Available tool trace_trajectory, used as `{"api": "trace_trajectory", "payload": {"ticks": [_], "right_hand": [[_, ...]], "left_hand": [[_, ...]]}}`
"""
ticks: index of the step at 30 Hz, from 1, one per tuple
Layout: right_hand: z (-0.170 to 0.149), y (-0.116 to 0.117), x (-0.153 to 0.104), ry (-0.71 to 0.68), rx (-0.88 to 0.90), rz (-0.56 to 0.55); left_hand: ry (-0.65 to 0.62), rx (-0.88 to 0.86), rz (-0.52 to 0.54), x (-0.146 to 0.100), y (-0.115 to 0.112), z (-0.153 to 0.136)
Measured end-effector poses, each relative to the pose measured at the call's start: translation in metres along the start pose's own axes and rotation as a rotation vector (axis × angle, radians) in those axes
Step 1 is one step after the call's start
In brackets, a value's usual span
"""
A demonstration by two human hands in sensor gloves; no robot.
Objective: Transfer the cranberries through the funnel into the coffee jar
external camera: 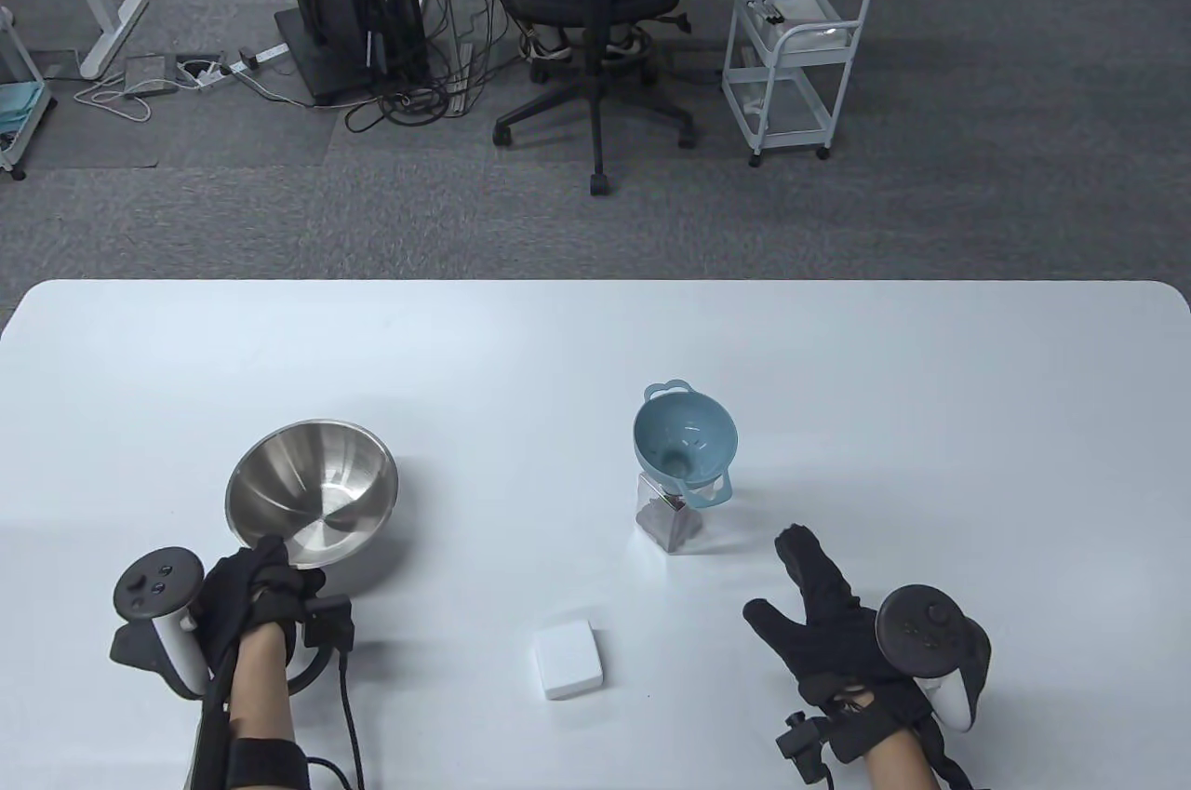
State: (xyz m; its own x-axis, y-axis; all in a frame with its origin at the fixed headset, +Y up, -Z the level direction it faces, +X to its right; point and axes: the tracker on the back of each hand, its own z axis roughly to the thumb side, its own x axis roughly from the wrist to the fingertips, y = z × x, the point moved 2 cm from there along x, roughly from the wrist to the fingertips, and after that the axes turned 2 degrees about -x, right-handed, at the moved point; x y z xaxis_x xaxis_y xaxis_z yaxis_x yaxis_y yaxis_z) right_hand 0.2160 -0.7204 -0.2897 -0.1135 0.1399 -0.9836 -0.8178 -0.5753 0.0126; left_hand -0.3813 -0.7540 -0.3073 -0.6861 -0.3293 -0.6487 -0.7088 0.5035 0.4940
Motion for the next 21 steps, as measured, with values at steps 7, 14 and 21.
{"api": "trace_trajectory", "payload": {"ticks": [7, 14, 21], "right_hand": [[0.000, 0.000, 0.000, -0.001, 0.000, 0.000], [0.000, -0.001, 0.000, -0.006, 0.004, -0.002], [0.001, -0.001, 0.000, -0.009, 0.007, -0.001]], "left_hand": [[0.007, 0.009, -0.012, -0.001, -0.002, 0.000], [0.020, -0.003, -0.020, -0.001, -0.004, -0.005], [0.019, 0.089, 0.064, -0.009, 0.015, -0.002]]}}
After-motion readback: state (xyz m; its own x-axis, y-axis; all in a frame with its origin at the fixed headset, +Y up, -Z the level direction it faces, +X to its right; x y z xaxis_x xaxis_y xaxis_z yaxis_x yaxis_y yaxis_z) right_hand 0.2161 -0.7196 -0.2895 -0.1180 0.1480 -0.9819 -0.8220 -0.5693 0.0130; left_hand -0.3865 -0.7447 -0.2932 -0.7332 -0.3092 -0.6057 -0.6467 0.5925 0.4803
